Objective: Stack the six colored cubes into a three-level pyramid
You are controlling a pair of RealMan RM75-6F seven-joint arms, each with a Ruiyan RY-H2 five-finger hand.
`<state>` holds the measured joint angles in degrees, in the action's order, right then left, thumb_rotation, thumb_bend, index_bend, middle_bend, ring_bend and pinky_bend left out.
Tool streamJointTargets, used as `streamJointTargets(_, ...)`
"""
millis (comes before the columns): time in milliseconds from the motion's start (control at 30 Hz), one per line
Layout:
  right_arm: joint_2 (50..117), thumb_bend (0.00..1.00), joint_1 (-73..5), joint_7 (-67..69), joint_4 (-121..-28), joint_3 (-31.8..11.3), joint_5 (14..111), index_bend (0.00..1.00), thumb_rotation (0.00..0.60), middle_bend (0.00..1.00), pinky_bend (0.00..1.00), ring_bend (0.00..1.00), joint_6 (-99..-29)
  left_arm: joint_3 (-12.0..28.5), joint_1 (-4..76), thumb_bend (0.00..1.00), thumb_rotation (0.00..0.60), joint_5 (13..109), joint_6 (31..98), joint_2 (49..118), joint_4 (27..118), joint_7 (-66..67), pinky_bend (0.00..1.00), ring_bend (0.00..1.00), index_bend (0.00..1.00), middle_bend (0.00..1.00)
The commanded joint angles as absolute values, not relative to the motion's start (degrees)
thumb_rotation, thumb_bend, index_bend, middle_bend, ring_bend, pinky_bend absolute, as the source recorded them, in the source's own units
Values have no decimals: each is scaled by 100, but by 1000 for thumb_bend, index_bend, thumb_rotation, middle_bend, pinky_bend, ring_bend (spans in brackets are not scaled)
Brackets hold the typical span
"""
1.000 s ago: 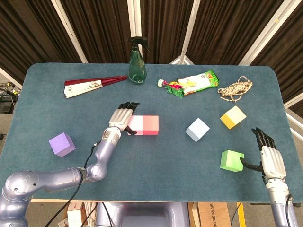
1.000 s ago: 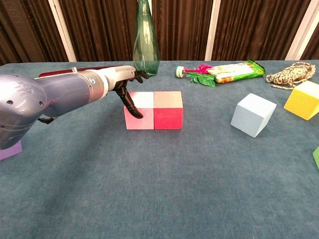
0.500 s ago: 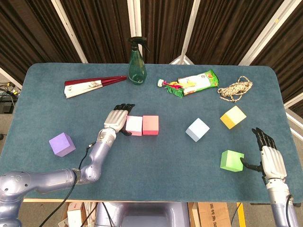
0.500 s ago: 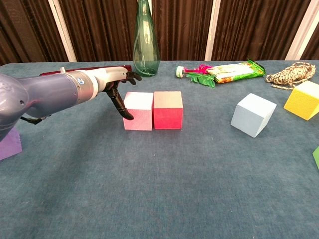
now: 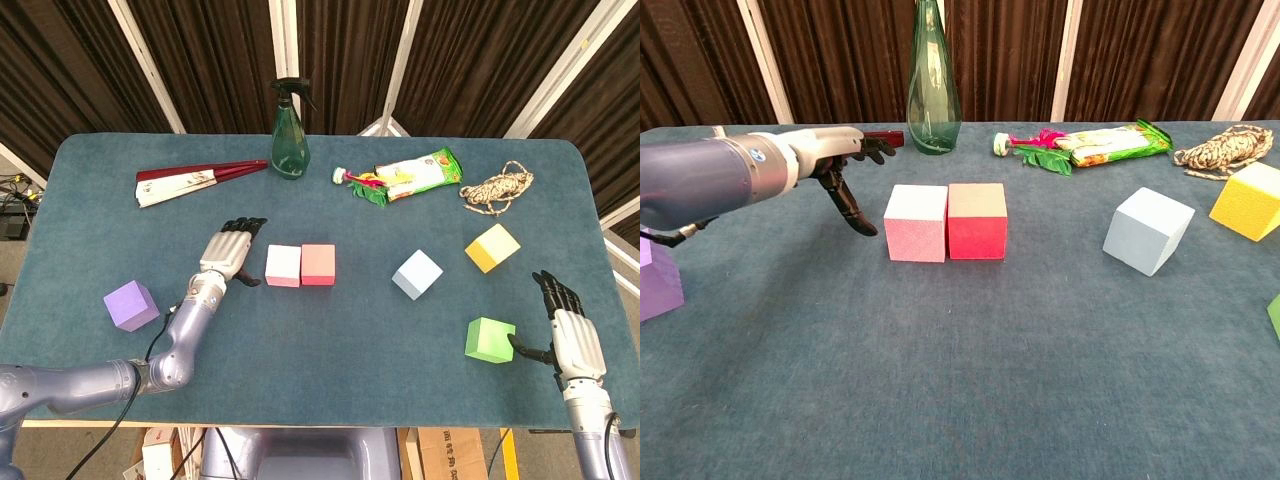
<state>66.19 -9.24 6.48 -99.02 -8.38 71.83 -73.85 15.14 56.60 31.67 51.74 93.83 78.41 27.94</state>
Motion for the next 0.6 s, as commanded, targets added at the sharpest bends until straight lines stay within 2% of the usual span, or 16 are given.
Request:
streamJointTargets(33,6621,266,-926,649,-9905,-836,7185,0,600,0,0,0,-7380,1509,5644,131,600,3155,5191,9303,7870,2824,0,0,0,48)
streamJointTargets(200,6624,266,-929,641,-9914,-837,7179,0,600,0,0,0,-7374,1528,5702,139,600,3101,5172,9315,7717,2888,0,0,0,47)
streamJointTargets(367,6629,266,-932,626,-9916,-842,7158,0,600,0,0,0,-7371,1534,5844,212,600,3050,5104,9535,7377,2997,0,0,0,48)
streamJointTargets(600,6626,267,-935,651,-9898,-862,7116,0,600,0,0,0,-7355,1557,6019,216,600,3103,5063,9863,7022,3097,0,0,0,48)
